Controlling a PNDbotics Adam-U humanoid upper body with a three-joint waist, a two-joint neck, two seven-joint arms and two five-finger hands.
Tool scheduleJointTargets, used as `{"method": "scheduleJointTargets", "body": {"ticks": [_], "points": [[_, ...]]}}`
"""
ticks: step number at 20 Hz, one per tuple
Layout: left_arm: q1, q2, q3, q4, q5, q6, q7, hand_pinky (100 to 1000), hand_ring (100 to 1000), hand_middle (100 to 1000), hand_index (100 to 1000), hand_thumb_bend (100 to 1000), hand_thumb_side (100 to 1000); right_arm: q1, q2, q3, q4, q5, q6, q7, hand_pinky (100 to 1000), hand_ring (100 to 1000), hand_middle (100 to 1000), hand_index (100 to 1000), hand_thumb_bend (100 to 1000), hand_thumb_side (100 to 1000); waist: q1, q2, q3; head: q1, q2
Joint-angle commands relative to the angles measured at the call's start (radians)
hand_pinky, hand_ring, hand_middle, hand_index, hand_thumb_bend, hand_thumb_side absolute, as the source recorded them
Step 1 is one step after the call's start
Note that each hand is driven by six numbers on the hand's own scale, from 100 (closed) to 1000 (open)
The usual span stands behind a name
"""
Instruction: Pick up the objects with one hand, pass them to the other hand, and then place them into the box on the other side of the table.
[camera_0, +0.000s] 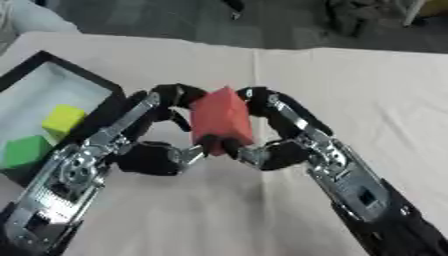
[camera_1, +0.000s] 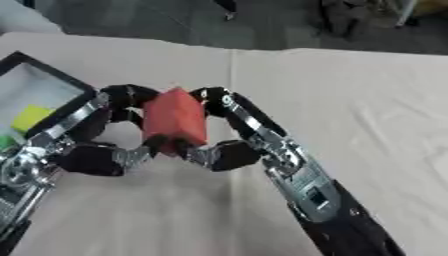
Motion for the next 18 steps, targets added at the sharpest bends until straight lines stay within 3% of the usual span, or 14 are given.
{"method": "scheduleJointTargets", "body": {"ticks": [1, 4, 9, 18], "points": [[-0.012, 0.010, 0.008, -0.015, -0.014, -0.006, 0.022, 560, 673, 466, 440, 100, 100, -0.021, 0.001, -0.012, -0.024, 0.012, 0.005, -0.013, 661, 465, 316, 538, 100, 316, 0.002, -0.012, -0.002, -0.003, -0.016], [-0.011, 0.011, 0.006, -0.018, -0.022, -0.017, 0.038, 537, 646, 441, 411, 100, 100, -0.021, 0.002, -0.014, -0.024, 0.032, 0.010, -0.017, 699, 506, 375, 610, 100, 381, 0.002, -0.013, -0.003, -0.005, -0.020], [-0.010, 0.011, 0.009, -0.019, -0.025, -0.030, 0.056, 525, 628, 415, 384, 100, 104, -0.022, 0.003, -0.018, -0.027, 0.043, 0.009, -0.004, 733, 565, 491, 732, 100, 568, 0.002, -0.012, -0.004, -0.004, -0.019], [-0.008, 0.012, 0.036, -0.024, -0.019, -0.036, 0.074, 513, 615, 392, 358, 100, 100, -0.022, 0.002, -0.041, -0.030, 0.068, 0.004, 0.012, 781, 686, 671, 869, 100, 554, 0.002, -0.013, -0.004, -0.007, -0.013]]}}
